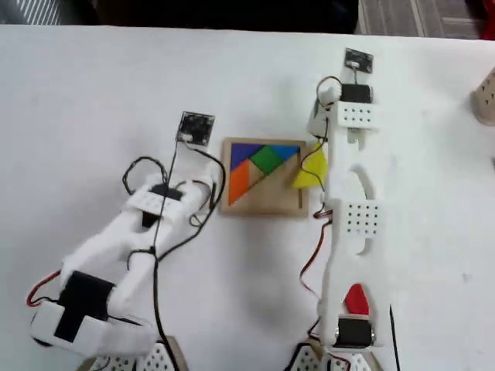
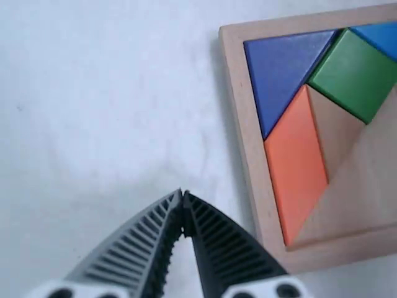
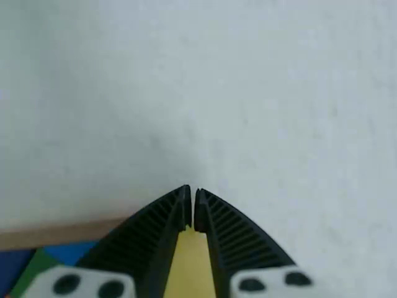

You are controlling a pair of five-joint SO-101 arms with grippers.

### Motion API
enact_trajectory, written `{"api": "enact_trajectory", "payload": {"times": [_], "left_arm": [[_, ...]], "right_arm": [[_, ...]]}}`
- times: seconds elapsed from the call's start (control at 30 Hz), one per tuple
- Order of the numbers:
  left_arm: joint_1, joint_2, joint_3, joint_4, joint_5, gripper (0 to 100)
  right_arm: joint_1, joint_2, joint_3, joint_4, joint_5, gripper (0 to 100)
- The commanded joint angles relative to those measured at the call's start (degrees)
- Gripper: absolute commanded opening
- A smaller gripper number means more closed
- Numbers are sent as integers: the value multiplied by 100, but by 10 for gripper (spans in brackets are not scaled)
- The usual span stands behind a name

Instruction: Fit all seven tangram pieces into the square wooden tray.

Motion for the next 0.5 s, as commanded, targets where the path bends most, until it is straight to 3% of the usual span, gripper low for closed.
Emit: {"api": "enact_trajectory", "payload": {"times": [0.0, 0.27, 0.47], "left_arm": [[40, -40, -290, -97, -53, 23], [40, -40, -290, -97, -62, 23], [40, -31, -290, -97, -62, 23]], "right_arm": [[-286, -84, -651, 716, 167, 19], [-136, -462, -563, 708, 202, 18], [505, -1341, 132, 708, 220, 17]]}}
